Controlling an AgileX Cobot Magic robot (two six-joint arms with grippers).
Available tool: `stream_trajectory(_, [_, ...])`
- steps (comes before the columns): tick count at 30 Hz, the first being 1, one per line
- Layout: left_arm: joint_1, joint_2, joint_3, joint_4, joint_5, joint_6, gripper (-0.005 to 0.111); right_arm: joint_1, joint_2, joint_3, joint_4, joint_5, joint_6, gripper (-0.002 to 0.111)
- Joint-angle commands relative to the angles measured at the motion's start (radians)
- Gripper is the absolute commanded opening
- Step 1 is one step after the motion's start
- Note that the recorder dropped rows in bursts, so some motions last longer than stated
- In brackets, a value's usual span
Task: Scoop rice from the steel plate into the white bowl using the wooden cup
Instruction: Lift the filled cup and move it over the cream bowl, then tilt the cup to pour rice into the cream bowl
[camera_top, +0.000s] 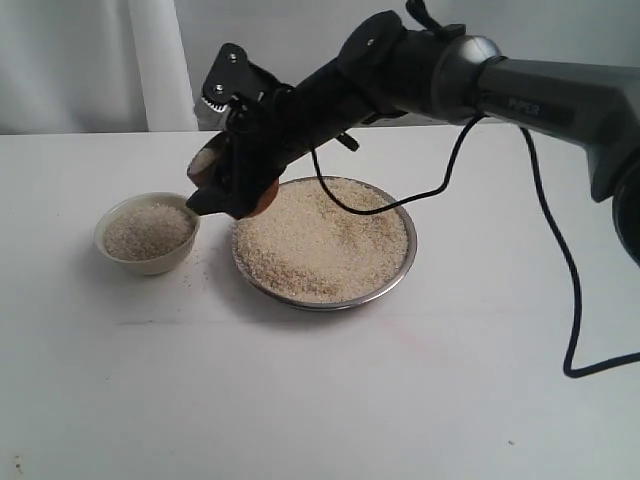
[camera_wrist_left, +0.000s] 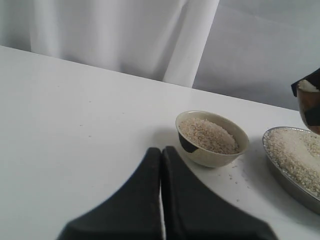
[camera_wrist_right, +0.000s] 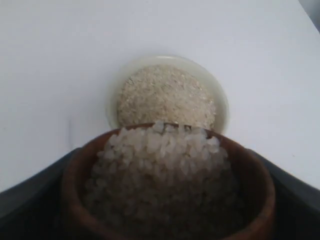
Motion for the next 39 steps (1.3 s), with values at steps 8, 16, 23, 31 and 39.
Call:
stream_trajectory(8, [-0.005, -0.003, -0.006, -0.002, -0.010, -0.004, 0.000, 0.069, -0.010, 0.005, -0.471, -0.206, 0.430, 0.000])
stream_trajectory(16, [-0.005, -0.003, -0.006, -0.002, -0.010, -0.004, 0.000, 0.156, -0.003, 0.005, -0.689, -0.416, 0.542, 0.000])
stream_trajectory(23, [-0.005, -0.003, -0.006, -0.002, -0.010, -0.004, 0.000, 0.207, 0.062, -0.036, -0.761, -0.478, 0.542, 0.000])
stream_trajectory(31, [-0.005, -0.003, -0.006, -0.002, -0.010, -0.004, 0.000, 0.250, 0.167, -0.229, -1.086, -0.342, 0.745, 0.000])
stream_trajectory(39, [-0.005, -0.003, -0.006, -0.002, -0.010, -0.004, 0.000, 0.266, 0.191, -0.267, -1.238, -0.267, 0.762, 0.000])
